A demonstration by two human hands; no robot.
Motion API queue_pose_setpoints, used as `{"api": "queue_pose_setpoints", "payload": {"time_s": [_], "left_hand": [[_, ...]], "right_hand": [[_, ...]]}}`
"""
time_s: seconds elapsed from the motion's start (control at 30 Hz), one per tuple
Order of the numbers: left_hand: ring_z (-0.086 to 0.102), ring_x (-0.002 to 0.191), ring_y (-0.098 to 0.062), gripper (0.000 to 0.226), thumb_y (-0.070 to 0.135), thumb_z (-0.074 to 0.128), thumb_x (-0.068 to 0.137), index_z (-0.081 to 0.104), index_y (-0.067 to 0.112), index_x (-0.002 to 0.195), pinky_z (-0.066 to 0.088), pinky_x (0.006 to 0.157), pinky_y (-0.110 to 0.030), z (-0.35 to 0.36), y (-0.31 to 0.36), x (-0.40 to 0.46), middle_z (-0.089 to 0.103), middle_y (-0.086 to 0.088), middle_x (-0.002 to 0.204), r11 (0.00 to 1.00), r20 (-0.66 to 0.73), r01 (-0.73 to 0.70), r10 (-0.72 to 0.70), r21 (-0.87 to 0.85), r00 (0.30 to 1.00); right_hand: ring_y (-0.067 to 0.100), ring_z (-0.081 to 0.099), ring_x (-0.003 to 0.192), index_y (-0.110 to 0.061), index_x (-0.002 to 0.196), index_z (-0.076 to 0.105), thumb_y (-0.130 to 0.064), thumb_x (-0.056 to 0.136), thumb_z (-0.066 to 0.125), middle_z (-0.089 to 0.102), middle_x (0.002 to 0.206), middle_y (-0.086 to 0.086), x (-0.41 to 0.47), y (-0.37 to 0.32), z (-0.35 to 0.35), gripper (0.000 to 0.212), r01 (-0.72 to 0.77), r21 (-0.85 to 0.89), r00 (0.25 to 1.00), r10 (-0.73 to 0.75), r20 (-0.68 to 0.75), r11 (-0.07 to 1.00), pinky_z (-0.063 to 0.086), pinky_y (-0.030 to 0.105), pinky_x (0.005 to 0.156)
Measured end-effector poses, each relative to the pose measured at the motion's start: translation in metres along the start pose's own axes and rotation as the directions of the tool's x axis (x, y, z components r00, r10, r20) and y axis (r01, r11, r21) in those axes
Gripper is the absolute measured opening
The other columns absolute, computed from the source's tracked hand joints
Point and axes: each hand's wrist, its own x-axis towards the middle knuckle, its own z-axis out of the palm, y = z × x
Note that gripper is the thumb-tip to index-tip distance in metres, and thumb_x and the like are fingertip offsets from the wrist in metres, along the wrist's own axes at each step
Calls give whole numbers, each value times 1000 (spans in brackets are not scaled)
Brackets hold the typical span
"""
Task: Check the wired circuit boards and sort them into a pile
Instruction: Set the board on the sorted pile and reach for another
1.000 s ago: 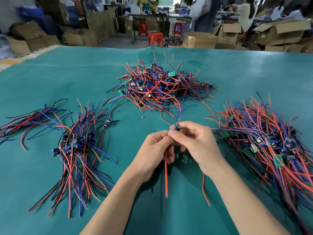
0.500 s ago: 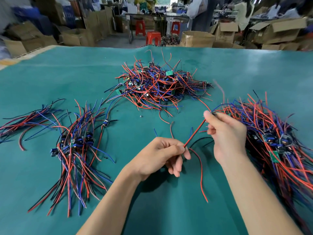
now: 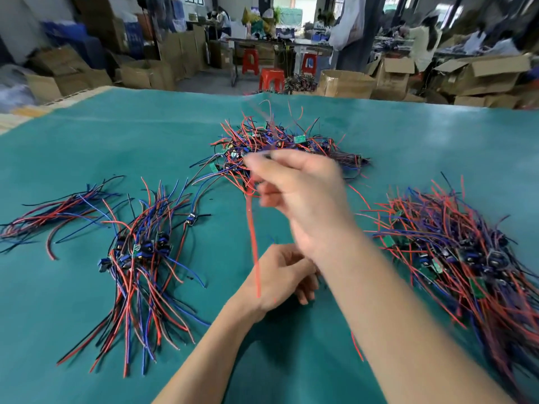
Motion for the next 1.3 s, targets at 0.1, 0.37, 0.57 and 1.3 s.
{"api": "queue_pose_setpoints", "payload": {"time_s": [0.1,0.37,0.57,1.3], "left_hand": [[56,52,16,36,3,51,80,62,30,60,44,54,-2,-1,2,-5,60,28,51,999,2,-36,36,23,999],[57,51,-19,25,-11,40,89,61,0,80,49,46,-24,1,0,3,63,-17,69,999,-2,34,-34,8,999],[57,54,-23,19,-8,44,90,62,-5,87,50,47,-25,0,-4,7,61,-17,69,999,20,47,-47,-25,999],[59,50,-19,23,-9,43,87,63,1,85,49,45,-22,-1,-4,7,62,-7,62,993,33,85,-82,-86,996]], "right_hand": [[14,62,55,13,90,68,-20,88,79,64,72,16,18,7,54,35,-66,-161,970,101,221,985,59,27,54],[33,72,93,-10,93,63,-21,87,64,67,100,17,98,28,63,13,319,-933,923,169,346,167,54,30,72],[41,59,114,-13,119,54,-15,87,62,39,138,14,126,56,23,34,276,-952,957,124,261,-130,41,44,76],[34,48,124,-4,120,61,-4,88,64,18,165,2,137,69,-7,32,303,-912,937,-91,339,-275,40,43,71]]}}
